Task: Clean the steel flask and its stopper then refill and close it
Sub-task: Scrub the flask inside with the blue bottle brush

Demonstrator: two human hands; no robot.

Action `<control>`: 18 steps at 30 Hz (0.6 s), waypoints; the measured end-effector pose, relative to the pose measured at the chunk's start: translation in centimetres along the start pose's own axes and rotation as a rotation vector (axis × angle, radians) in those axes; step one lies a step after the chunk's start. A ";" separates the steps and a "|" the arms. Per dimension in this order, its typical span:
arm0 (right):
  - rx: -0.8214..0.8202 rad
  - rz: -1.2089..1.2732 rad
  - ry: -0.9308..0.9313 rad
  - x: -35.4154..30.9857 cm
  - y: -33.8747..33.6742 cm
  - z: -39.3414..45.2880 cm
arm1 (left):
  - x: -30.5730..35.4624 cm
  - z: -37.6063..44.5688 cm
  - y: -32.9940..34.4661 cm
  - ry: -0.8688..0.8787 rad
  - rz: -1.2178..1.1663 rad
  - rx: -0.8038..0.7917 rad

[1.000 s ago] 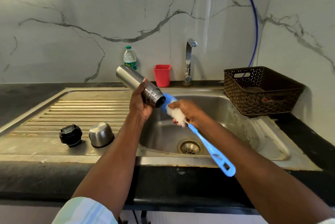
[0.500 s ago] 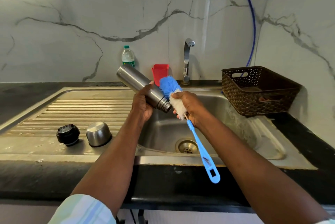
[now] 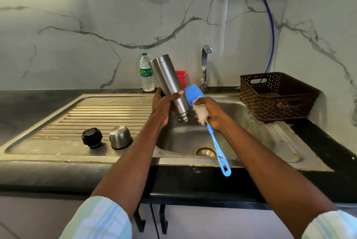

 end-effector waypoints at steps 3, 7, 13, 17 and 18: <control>-0.054 0.107 -0.040 -0.8 2.0 -0.5 | 3.0 0.1 -1.7 0.115 0.147 0.054; -0.075 0.320 -0.089 -0.9 5.3 -0.3 | 7.0 0.5 -5.5 0.200 0.295 0.146; -0.141 0.120 -0.202 -0.7 12.1 0.9 | 9.7 1.5 -13.5 0.260 0.476 0.288; 0.069 -0.449 -0.418 -1.3 15.4 2.2 | 9.9 2.3 -17.4 0.278 0.623 0.350; 0.104 -0.591 -0.478 -1.5 16.2 2.5 | 9.9 2.5 -18.1 0.279 0.649 0.356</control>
Point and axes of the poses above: each hand's wrist, its own z-axis towards the middle knuckle, its own y-axis out of the palm, x = y × z, the point moved 7 cm from there along z, towards the middle knuckle, and after that the axes turned 1 degree about z, right-handed, at the moved point
